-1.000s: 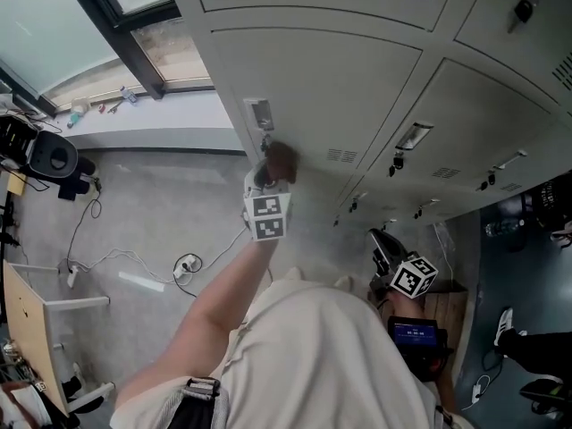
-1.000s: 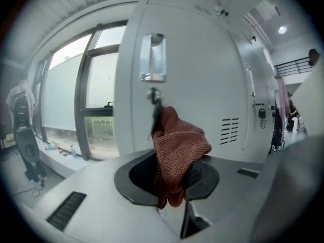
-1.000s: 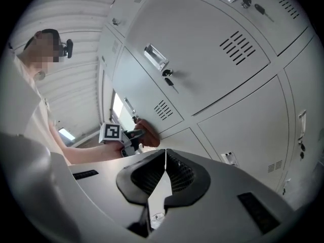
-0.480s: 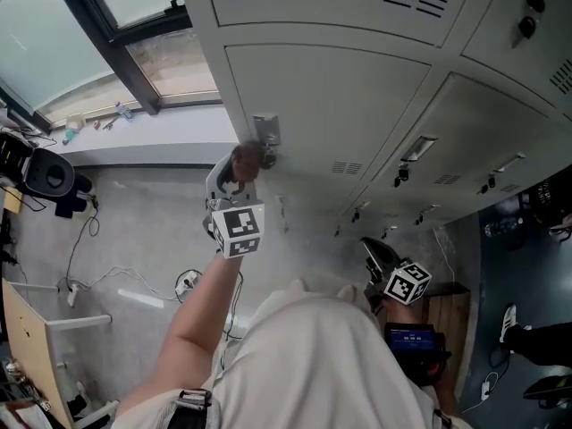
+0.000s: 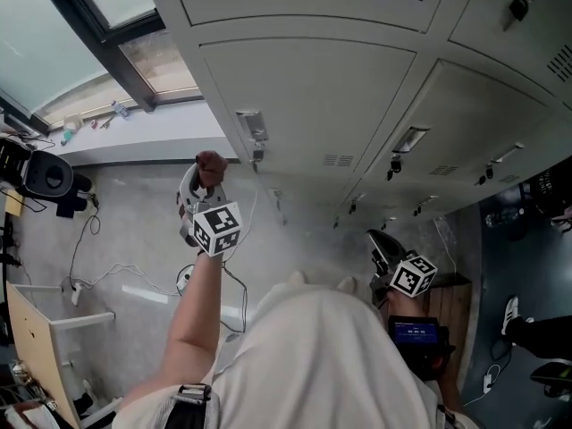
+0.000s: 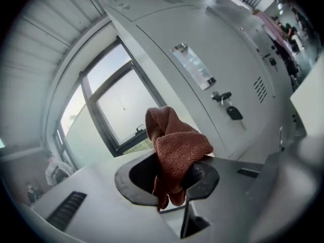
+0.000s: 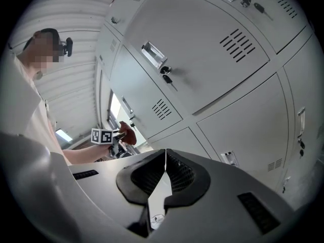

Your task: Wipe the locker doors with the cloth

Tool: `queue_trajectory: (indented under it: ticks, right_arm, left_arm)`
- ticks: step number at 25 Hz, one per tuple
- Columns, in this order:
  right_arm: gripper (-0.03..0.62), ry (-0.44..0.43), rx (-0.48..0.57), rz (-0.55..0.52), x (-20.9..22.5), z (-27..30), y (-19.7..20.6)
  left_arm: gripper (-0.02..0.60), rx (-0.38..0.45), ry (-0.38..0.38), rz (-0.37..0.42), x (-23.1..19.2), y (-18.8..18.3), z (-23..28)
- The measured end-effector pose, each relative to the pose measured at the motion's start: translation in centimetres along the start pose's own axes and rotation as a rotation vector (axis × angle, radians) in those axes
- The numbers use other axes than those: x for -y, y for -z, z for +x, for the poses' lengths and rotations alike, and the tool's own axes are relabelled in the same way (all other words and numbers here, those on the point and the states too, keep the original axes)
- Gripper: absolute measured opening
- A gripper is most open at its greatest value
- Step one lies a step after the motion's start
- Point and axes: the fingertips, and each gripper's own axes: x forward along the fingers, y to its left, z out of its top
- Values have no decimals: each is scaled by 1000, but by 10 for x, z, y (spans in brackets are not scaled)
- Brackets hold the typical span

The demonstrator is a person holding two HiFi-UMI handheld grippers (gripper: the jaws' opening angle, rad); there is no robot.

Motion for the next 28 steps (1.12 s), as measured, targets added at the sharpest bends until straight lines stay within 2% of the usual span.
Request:
queue_trajectory:
  ticks: [2,3,7,9,11,13,14,18,20,22,25,28]
  right_arm:
    - [20,-1,-3,6,5,-4,-1]
    - [20,-2,-4,11,8,-5,-1]
    - [20,-18,-5,26,12,-4,-1]
    - [20,-37,-3,21,9,-1,-5]
    - [20,-48,0,20,9,-2,-8]
    - [20,-43,3,30,15,-7,-8]
    - [20,-35,5,39,19,-11,-7]
    - [20,-9,14,68,34,-28,-4]
    - [20,0,17,75,41,-35,-5]
    - [20,6,18,76,47,-41,-7]
    - [20,4,22,70,49,-44,-12]
    - [20,-3,28,64,52,-46,-18]
  left_arm:
    - [81,67,-38,-4,-12,-23,-11]
    - [81,105,-25,-10,-11,-39,-15]
    - [81,177,125,-8,35,-94,-19]
    - [81,208,114,59,51,-117,-23]
    - [81,231,101,172,72,-135,-28]
    - [81,248,134,248,102,-147,-31]
    - [82,254,158,251,117,-153,-33]
    - [81,257,225,119,161,-170,-36]
    - [83,266,294,69,191,-177,-40]
    - [83,288,374,45,230,-187,-44]
    - [83,340,450,55,273,-211,-56]
    - [83,368,496,3,281,-242,-66]
